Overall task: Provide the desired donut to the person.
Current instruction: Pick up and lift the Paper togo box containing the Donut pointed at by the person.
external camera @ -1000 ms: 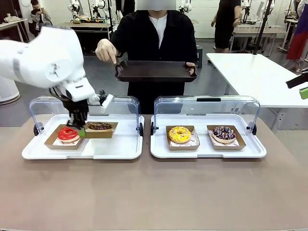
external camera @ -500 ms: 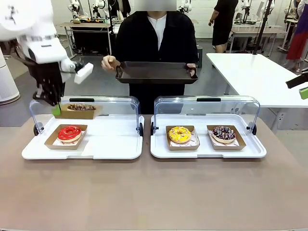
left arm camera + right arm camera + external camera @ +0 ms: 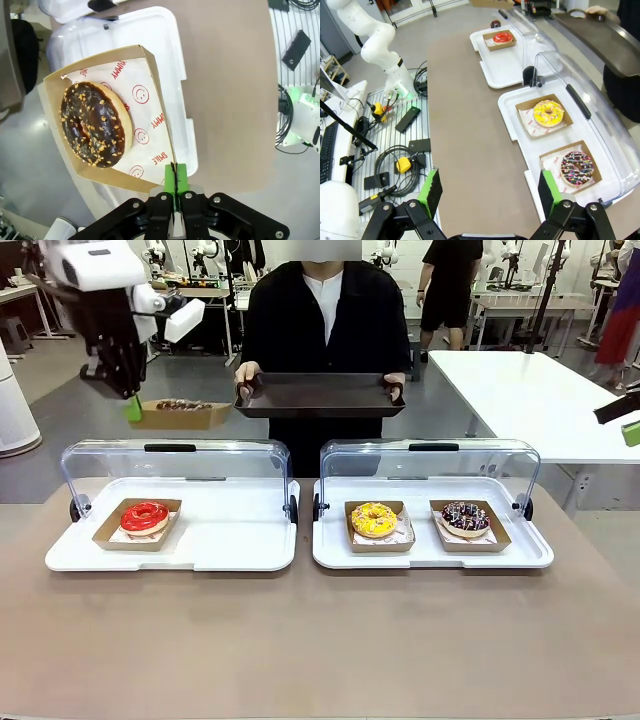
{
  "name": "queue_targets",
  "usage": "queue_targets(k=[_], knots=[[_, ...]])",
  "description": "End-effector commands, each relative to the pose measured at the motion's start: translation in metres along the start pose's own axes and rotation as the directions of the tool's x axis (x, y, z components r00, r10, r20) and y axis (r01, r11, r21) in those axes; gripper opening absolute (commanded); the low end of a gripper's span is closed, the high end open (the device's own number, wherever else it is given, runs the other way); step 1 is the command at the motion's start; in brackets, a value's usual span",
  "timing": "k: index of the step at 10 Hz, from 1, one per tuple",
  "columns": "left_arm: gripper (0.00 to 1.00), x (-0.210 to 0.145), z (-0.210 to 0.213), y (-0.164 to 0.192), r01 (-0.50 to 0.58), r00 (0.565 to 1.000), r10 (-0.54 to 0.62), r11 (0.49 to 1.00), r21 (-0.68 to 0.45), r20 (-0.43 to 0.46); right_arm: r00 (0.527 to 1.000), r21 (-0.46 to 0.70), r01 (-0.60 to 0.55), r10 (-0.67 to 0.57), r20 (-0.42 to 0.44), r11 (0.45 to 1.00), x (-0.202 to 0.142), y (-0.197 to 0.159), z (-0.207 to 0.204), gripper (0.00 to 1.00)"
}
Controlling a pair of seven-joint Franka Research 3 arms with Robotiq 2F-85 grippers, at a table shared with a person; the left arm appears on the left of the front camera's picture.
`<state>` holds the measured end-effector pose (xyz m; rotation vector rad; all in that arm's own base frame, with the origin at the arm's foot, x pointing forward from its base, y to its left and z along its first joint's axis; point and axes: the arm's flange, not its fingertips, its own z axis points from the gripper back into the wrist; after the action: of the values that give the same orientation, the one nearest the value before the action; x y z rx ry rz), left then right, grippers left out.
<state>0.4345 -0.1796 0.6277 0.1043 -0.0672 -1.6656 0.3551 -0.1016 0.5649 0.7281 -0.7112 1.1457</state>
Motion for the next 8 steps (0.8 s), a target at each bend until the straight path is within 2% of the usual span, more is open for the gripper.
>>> queue_targets(k=[1, 3, 4, 8], knots=[[0.0, 0.014, 0.001, 0.029, -0.037, 0.999, 0.037, 0.999, 0.02, 0.009, 1.0, 0.006, -0.014, 0.014, 0.021, 1.0, 0.001, -0.001, 0.0, 1.0], [0.0, 0.018, -0.001, 0.038, -0.03, 0.999, 0.028, 0.999, 0.036, 0.038, 1.0, 0.006, -0.014, 0.014, 0.021, 1.0, 0.001, -0.001, 0.0, 1.0], [0.0, 0.011, -0.004, 0.028, -0.015, 1.0, 0.015, 1.0, 0.013, 0.013, 1.0, 0.006, -0.014, 0.014, 0.021, 1.0, 0.001, -0.001, 0.0, 1.0], [0.0, 0.011, -0.004, 0.028, -0.015, 1.0, 0.015, 1.0, 0.013, 0.013, 1.0, 0.006, -0.014, 0.014, 0.021, 1.0, 0.001, -0.001, 0.0, 1.0]])
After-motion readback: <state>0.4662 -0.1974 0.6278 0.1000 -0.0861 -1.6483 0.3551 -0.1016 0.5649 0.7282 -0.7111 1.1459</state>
